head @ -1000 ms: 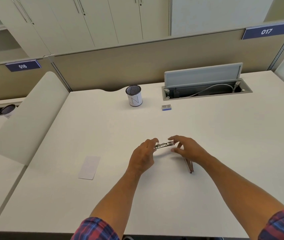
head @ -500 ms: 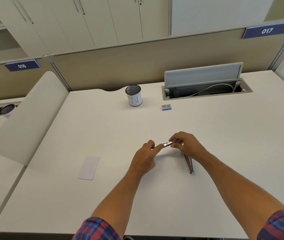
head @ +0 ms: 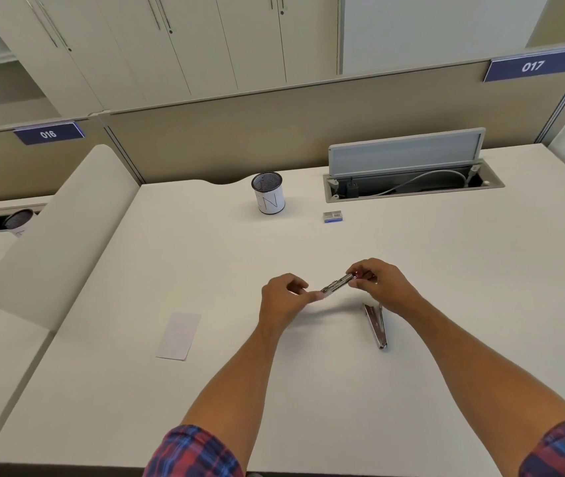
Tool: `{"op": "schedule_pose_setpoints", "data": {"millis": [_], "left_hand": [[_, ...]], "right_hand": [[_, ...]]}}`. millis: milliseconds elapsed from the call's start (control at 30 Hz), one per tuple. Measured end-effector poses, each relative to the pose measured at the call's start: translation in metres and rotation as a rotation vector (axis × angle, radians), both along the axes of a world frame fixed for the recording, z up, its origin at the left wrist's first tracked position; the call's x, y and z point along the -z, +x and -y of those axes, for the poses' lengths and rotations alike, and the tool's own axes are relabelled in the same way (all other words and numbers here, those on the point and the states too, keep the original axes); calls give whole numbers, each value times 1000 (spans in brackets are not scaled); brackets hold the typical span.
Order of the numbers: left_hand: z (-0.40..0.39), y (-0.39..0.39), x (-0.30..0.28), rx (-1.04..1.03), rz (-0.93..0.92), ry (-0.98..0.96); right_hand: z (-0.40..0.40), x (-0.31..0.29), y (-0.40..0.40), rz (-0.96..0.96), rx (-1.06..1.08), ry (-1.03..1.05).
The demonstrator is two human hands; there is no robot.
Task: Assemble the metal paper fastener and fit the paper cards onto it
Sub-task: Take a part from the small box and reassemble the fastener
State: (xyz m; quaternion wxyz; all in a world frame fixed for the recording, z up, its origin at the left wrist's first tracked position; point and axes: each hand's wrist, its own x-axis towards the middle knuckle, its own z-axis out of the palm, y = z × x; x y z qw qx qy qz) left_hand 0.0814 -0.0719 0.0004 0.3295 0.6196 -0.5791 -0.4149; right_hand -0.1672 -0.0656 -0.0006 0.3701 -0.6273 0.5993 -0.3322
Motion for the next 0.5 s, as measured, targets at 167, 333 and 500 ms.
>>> {"op": "schedule_pose_setpoints", "data": {"millis": [167,333,500], "left_hand": [[6,9,-1,-123,-321,108],[3,10,2,-202,-676,258],[-2,-7,6,17,-720,425]], "right_hand": [[1,-6,-5,82,-41,-2],[1,-13,-2,186,-96,-10],[7,-14,21,167,-111,-39]]}}
